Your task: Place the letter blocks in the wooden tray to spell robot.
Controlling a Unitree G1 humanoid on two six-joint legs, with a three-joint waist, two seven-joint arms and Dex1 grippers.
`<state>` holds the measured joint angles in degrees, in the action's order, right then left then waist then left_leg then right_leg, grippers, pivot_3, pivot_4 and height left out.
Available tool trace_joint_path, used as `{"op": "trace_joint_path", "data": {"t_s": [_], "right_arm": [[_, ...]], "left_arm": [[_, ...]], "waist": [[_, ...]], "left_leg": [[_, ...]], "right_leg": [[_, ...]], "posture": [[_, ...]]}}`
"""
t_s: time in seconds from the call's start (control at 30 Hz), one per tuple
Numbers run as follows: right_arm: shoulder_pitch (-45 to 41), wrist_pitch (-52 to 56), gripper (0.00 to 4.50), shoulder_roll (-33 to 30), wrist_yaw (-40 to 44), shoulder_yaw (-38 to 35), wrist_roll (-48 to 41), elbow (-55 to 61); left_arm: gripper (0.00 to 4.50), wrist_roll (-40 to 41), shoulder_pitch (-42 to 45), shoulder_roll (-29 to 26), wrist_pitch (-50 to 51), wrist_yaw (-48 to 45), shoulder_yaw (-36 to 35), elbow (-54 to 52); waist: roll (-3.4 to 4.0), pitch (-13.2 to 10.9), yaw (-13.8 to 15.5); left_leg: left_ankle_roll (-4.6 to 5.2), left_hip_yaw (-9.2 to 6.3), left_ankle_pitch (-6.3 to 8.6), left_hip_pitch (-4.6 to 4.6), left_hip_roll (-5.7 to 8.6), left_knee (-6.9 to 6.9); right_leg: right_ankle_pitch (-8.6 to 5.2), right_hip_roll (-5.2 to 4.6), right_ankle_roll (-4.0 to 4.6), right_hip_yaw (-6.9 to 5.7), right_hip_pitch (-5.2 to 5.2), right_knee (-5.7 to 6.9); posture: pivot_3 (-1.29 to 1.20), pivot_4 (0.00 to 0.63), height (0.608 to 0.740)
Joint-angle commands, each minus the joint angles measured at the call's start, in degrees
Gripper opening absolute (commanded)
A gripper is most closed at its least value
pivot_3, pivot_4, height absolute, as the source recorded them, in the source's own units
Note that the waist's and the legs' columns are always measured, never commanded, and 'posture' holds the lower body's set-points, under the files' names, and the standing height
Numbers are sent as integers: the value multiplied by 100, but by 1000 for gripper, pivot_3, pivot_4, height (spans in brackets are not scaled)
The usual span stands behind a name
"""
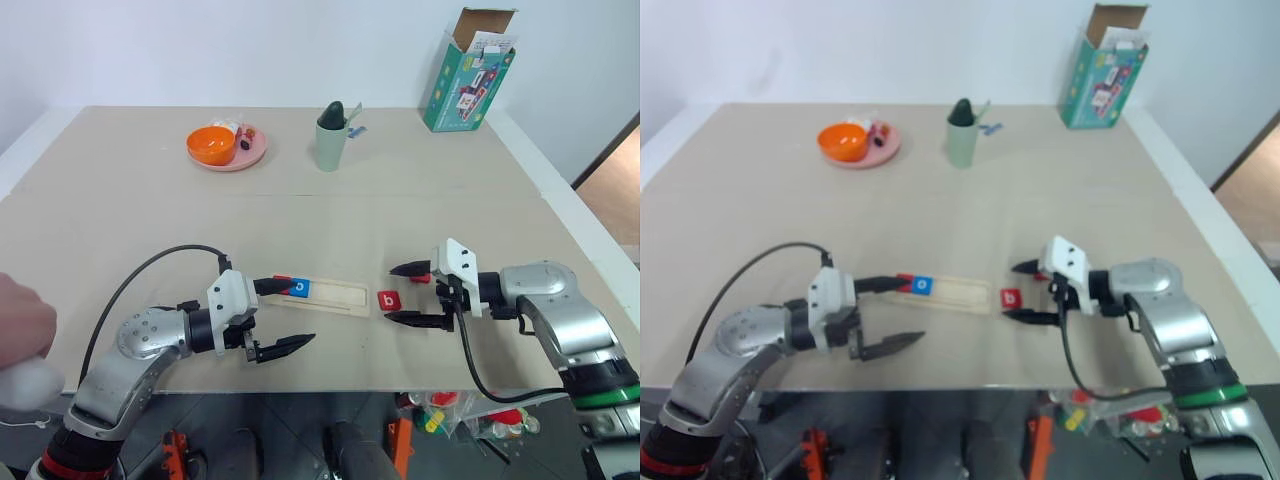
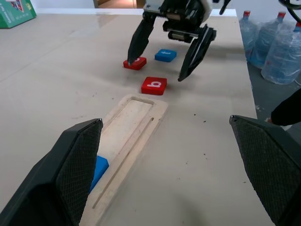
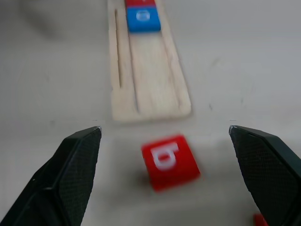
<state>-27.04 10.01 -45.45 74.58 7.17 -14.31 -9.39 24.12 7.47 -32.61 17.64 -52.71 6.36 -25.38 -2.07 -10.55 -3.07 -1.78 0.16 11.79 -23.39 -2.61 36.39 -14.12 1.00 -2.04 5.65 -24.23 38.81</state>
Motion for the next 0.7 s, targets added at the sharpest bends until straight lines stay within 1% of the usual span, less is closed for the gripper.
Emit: {"op": "trace_joint_path", "data": {"t_s": [0.03, 0.13, 0.17, 0.2, 0.3, 0.33, 0.43, 0.47, 0.6, 0.63, 0.7], "right_arm": [[-491, -607, 4492, 122, 327, 154, 239, -773], [-726, -746, 4492, 305, 504, 233, 266, -1221], [-753, -846, 3991, 346, 558, 262, 301, -1322], [-770, -931, 3789, 386, 584, 283, 339, -1404], [-792, -1041, 2673, 449, 661, 309, 361, -1516], [-777, -1067, 2415, 441, 707, 329, 370, -1520], [-694, -1087, 1333, 396, 806, 340, 380, -1459], [-685, -1107, 1226, 387, 805, 338, 403, -1443], [-648, -1028, 1226, 368, 665, 199, 343, -1157], [-655, -889, 1226, 345, 619, 156, 296, -1015], [-742, -257, 1226, 349, 473, 21, 43, -587]], "left_arm": [[4500, 4, -21, -4, -102, 55, -69, -129], [4500, -7, -41, 1, -107, 80, -60, -133], [4500, -10, -45, 1, -110, 88, -59, -131], [4500, -17, -50, 0, -117, 94, -54, -126], [4500, -40, -61, 0, -132, 106, -41, -115], [4500, -44, -63, 1, -126, 115, -39, -118], [4500, -50, -79, 13, -106, 147, -36, -126], [4500, -58, -88, 19, -112, 152, -24, -126], [4500, -69, -97, 70, -100, 199, 10, -125], [4500, -62, -98, 88, -96, 217, 5, -119], [4500, -39, -109, 124, -96, 276, -46, -70]], "waist": [[1, -1, -11], [2, -1, -14], [2, -1, -8], [2, -1, -1], [2, -1, 17], [2, -1, 18], [2, -1, 18], [2, -1, 18], [2, -1, 18], [2, -1, 17], [4, -2, 16]], "left_leg": [[0, 1, 0, 1, -1, 0], [0, -2, 0, 2, -3, -1], [0, -4, 0, 2, -3, -2], [0, -5, 0, 2, -3, -2], [0, -4, 0, 1, -2, -1], [0, -3, 0, 1, -1, -1], [0, -2, 0, 2, 0, 1], [0, -2, 0, 2, 0, 2], [-1, -3, -1, 4, -1, 3], [-1, -3, -1, 4, -1, 3], [-1, -2, -1, 4, -1, 4]], "right_leg": [[1, 0, -1, 1, -1, 1], [2, 3, 0, -1, 0, 3], [2, 3, 0, -2, 0, 3], [2, 3, 0, -3, 1, 4], [1, 1, -2, -2, 1, 3], [2, 0, -3, 0, 1, 3], [4, -2, -5, 1, 2, 3], [4, -2, -5, 1, 2, 3], [6, -1, -4, 0, 4, 6], [6, -1, -4, 1, 3, 6], [6, -1, -4, 2, 3, 9]], "posture": [[0, 150, 740], [0, 150, 740], [0, 150, 740], [0, 150, 740], [0, 150, 740], [0, 150, 740], [0, 150, 740], [0, 150, 740], [0, 150, 740], [0, 150, 740], [0, 150, 740]]}}
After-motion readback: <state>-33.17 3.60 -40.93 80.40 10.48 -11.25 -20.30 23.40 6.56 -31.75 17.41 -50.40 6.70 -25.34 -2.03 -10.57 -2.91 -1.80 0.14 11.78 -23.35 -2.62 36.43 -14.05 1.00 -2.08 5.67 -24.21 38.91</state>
